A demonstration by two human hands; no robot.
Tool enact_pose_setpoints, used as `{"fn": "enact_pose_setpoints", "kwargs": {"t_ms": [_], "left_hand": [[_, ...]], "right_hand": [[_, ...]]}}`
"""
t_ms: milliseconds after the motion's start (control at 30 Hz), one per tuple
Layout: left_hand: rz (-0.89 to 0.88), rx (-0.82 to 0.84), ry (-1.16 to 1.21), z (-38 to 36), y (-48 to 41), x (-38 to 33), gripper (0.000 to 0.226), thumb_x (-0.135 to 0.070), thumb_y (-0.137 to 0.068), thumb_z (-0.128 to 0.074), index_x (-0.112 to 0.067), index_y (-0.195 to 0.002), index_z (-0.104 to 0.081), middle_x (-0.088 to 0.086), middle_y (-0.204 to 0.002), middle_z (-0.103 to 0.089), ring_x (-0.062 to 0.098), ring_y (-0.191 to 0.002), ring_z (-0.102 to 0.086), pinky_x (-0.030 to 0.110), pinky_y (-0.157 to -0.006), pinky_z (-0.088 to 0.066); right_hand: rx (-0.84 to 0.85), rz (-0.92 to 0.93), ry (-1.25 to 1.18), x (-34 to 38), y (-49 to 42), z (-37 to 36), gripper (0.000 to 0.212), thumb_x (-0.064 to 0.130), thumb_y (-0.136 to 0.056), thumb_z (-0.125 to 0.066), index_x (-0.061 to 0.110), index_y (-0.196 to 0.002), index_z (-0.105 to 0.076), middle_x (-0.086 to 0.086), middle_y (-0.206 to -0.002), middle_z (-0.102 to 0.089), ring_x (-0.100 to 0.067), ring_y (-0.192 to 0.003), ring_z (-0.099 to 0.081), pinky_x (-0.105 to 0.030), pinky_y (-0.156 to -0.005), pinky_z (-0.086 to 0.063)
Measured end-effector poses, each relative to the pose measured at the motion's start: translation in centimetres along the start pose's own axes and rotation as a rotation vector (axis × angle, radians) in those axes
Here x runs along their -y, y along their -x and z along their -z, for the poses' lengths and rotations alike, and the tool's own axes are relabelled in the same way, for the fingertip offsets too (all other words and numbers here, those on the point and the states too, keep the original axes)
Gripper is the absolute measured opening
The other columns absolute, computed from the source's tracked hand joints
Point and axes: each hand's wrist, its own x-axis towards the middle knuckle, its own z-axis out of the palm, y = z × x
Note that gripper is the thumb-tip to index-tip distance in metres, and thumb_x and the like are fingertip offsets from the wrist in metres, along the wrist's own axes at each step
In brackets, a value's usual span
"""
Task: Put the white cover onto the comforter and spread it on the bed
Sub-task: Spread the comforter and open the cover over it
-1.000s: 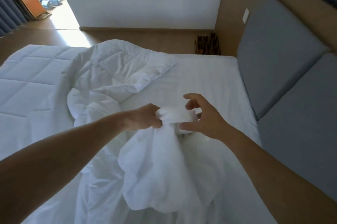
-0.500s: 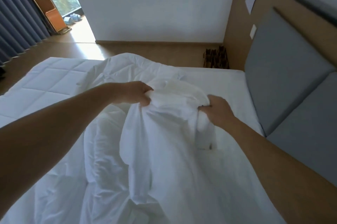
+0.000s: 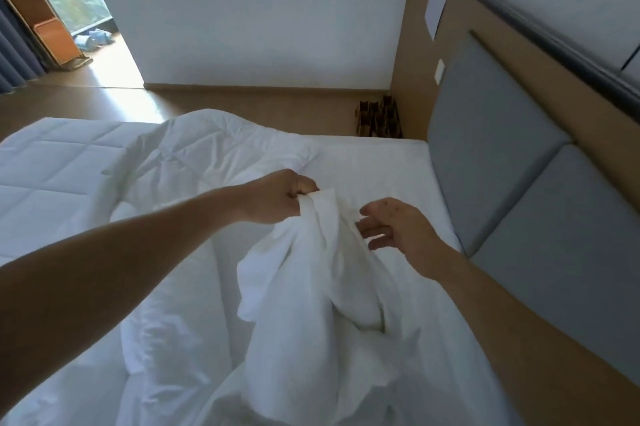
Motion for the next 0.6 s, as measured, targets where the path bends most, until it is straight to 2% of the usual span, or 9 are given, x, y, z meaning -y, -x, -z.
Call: {"fn": "enact_pose_setpoints", "kwargs": {"t_ms": [33,100,167,233,300,367,433,500,600], "left_hand": [[-0.034,0.0,0.03,0.2,0.1,-0.1,0.029,-0.011,-0.091,-0.06,-0.029,-0.069,-0.065,-0.018,-0.07,-0.062,0.002,-0.07,-0.058,0.023,-0.075,-0.047],[-0.09,-0.023,0.102,0.9,0.5,-0.9,0.017,-0.014,-0.086,-0.058,-0.023,-0.077,-0.069,-0.013,-0.077,-0.066,0.006,-0.077,-0.063,0.027,-0.077,-0.05],[-0.167,-0.086,0.2,1.7,0.5,-2.4,0.024,-0.005,-0.086,-0.058,-0.022,-0.088,-0.075,-0.016,-0.084,-0.07,0.006,-0.084,-0.066,0.027,-0.081,-0.051],[-0.217,-0.146,0.308,2.2,0.2,-3.8,0.037,0.008,-0.091,-0.058,-0.02,-0.107,-0.076,-0.017,-0.096,-0.074,0.007,-0.095,-0.07,0.026,-0.085,-0.054],[-0.249,-0.159,0.304,2.5,-0.2,-4.5,0.045,0.011,-0.093,-0.056,-0.025,-0.117,-0.069,-0.018,-0.107,-0.073,0.009,-0.106,-0.069,0.026,-0.09,-0.056],[-0.217,-0.109,0.201,2.5,-0.4,-3.6,0.055,0.009,-0.094,-0.054,-0.038,-0.119,-0.066,-0.024,-0.117,-0.068,0.003,-0.115,-0.063,0.023,-0.097,-0.052],[-0.122,-0.081,0.034,2.3,-0.2,-2.0,0.068,0.011,-0.094,-0.047,-0.044,-0.132,-0.056,-0.025,-0.13,-0.061,-0.004,-0.122,-0.055,0.015,-0.101,-0.044],[-0.026,-0.119,-0.083,1.8,0.1,-0.6,0.072,0.015,-0.087,-0.037,-0.035,-0.134,-0.059,-0.019,-0.132,-0.061,-0.002,-0.123,-0.053,0.008,-0.098,-0.038],[0.127,-0.287,-0.139,2.4,0.6,1.0,0.059,0.012,-0.086,-0.037,-0.026,-0.116,-0.071,-0.012,-0.118,-0.067,0.008,-0.113,-0.058,0.008,-0.086,-0.038]], "right_hand": [[-0.058,0.009,0.026,-0.9,-0.3,0.7,0.017,0.014,-0.094,-0.065,0.013,-0.111,-0.062,-0.004,-0.104,-0.074,-0.031,-0.105,-0.067,-0.039,-0.085,-0.054],[-0.032,0.027,0.237,-1.9,-0.6,1.1,0.057,0.002,-0.087,-0.071,0.025,-0.134,-0.048,0.009,-0.135,-0.056,-0.018,-0.129,-0.051,-0.039,-0.104,-0.046],[0.094,0.019,0.434,-1.6,-0.6,0.5,0.088,0.006,-0.085,-0.076,0.033,-0.152,-0.026,0.018,-0.148,-0.032,-0.006,-0.137,-0.032,-0.036,-0.113,-0.036],[0.169,0.023,0.472,-0.4,-0.8,-0.7,0.079,0.008,-0.09,-0.068,0.026,-0.154,-0.025,0.006,-0.153,-0.036,-0.019,-0.138,-0.039,-0.042,-0.111,-0.04],[0.166,0.031,0.414,1.3,-0.8,-2.0,0.05,-0.001,-0.098,-0.052,0.008,-0.145,-0.037,-0.018,-0.142,-0.048,-0.036,-0.132,-0.047,-0.045,-0.108,-0.044],[0.22,0.036,0.291,2.4,-0.5,-2.6,0.036,0.001,-0.097,-0.056,0.018,-0.128,-0.052,-0.012,-0.127,-0.06,-0.029,-0.121,-0.057,-0.036,-0.099,-0.049],[0.235,0.033,0.235,2.3,-0.5,-2.8,0.022,0.013,-0.094,-0.065,0.022,-0.114,-0.062,-0.008,-0.118,-0.067,-0.024,-0.111,-0.063,-0.035,-0.097,-0.053],[0.106,0.001,0.21,1.6,-0.8,-2.2,0.029,0.027,-0.088,-0.071,0.016,-0.114,-0.067,-0.014,-0.117,-0.07,-0.027,-0.107,-0.066,-0.042,-0.098,-0.053],[-0.124,0.0,0.055,1.5,-0.8,0.0,0.057,0.035,-0.067,-0.082,0.01,-0.117,-0.069,-0.01,-0.111,-0.074,-0.027,-0.103,-0.07,-0.05,-0.096,-0.054]]}}
